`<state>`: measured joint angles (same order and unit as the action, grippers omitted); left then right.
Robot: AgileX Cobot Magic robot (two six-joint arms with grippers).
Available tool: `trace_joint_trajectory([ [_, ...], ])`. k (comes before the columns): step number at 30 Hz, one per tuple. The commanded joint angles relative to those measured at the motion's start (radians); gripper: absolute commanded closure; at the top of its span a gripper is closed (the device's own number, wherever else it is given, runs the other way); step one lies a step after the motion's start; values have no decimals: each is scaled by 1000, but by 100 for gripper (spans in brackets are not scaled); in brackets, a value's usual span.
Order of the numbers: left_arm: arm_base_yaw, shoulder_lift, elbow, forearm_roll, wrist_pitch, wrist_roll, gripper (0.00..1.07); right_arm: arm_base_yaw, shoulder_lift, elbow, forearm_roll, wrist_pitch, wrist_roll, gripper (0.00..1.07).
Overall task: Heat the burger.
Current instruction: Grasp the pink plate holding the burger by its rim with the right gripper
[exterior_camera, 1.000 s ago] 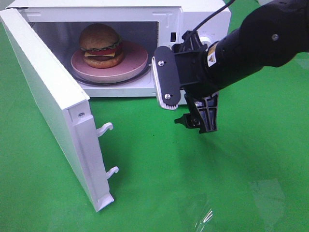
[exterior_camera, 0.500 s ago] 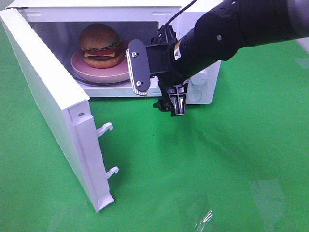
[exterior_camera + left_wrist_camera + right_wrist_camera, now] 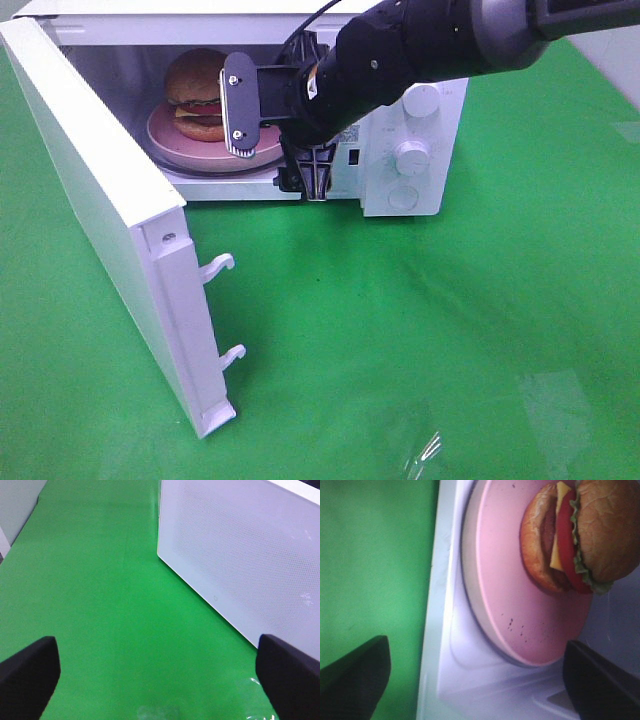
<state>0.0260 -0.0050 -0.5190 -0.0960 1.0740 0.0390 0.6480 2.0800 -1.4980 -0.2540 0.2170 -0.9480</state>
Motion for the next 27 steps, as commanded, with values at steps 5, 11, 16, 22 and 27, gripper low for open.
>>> trace_joint_trajectory([
  [5, 4, -4, 2, -4, -5, -2, 8, 9, 75, -98, -6, 9, 29, 19],
  [11, 4, -4, 2, -4, -5, -2, 8, 21, 137, -150, -2, 8, 29, 21],
  [16, 4, -4, 2, -4, -5, -2, 8, 21, 175, -181, 6, 6, 29, 22],
  [22, 4, -4, 2, -4, -5, -2, 8, 21, 250, -272, 25, 9, 29, 23],
  [27, 4, -4, 2, -4, -5, -2, 8, 21, 277, -309, 26, 16, 29, 24],
])
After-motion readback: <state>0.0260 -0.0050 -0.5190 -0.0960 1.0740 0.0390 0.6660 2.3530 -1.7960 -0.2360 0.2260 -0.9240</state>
